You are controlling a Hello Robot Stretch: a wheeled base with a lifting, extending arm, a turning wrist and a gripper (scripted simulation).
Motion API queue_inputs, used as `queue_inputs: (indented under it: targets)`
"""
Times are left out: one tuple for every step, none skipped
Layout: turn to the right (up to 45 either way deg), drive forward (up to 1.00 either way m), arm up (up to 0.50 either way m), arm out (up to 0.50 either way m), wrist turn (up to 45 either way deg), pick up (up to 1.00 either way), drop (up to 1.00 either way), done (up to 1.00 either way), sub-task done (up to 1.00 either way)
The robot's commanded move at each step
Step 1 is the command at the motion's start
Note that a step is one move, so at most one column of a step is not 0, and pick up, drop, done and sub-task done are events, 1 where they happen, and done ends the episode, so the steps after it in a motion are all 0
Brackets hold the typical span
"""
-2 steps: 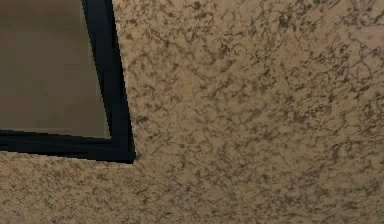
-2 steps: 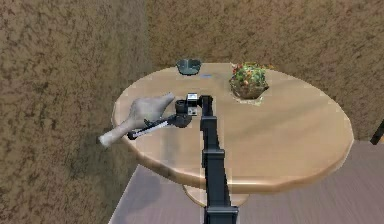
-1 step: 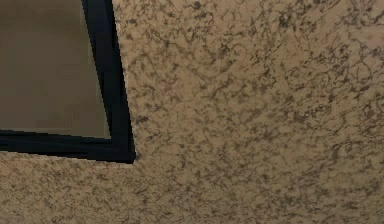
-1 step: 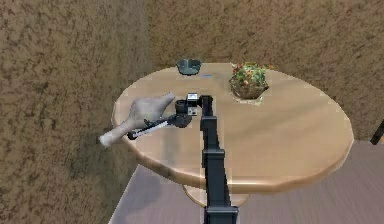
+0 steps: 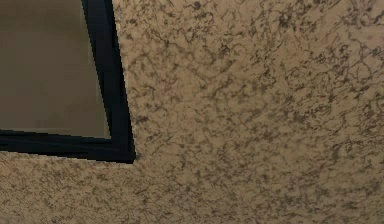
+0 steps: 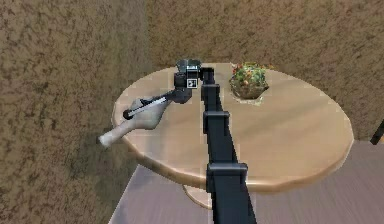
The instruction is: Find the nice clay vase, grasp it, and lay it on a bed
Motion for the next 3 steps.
queue_inputs:
  targets:
    - [0.0,0.0,-0.1,0.0,0.0,0.0,0.0,0.0,0.0]
    - [0.0,0.0,0.1,0.0,0.0,0.0,0.0,0.0,0.0]
    - [0.0,0.0,0.08,0.0,0.0,0.0,0.0,0.0,0.0]
